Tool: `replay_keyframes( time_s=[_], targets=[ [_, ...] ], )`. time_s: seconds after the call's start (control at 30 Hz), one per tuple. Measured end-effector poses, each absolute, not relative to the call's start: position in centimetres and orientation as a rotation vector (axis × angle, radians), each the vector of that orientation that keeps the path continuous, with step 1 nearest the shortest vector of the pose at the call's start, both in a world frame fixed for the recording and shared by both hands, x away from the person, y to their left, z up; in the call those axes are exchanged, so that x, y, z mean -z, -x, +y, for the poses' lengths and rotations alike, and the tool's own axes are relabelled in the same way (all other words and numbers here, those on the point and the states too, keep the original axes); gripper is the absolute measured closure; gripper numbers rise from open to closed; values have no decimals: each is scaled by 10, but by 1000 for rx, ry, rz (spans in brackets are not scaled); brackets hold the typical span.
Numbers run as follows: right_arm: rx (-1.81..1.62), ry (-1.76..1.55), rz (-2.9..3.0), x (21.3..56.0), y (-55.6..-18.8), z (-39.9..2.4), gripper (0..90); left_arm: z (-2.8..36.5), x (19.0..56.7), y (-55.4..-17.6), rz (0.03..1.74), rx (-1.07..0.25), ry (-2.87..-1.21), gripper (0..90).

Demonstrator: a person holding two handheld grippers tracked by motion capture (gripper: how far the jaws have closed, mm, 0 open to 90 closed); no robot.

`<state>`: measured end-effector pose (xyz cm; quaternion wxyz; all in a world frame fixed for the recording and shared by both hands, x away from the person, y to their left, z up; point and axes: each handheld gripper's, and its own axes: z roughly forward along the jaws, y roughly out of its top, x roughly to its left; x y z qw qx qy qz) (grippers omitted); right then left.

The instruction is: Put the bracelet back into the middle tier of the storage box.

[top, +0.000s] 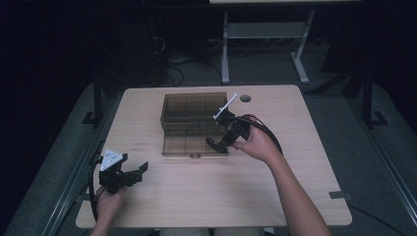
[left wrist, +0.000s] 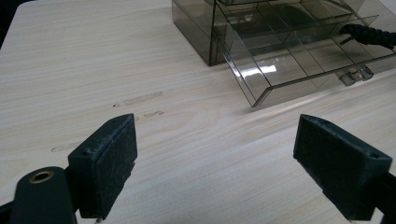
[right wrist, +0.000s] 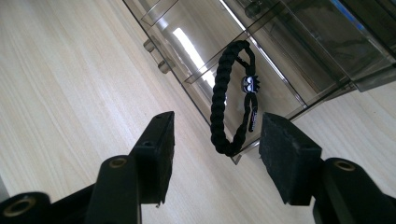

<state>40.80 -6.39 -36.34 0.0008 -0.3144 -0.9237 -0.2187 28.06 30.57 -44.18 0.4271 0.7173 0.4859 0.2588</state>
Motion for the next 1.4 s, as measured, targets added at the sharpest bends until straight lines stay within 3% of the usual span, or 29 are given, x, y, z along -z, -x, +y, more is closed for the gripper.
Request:
replay_keyframes(
  time_s=[1.4],
  targets=[
    [682,993,-2909,357,-385,-100,371,305,443,-278,1216,-653,-1805,131]
  ],
)
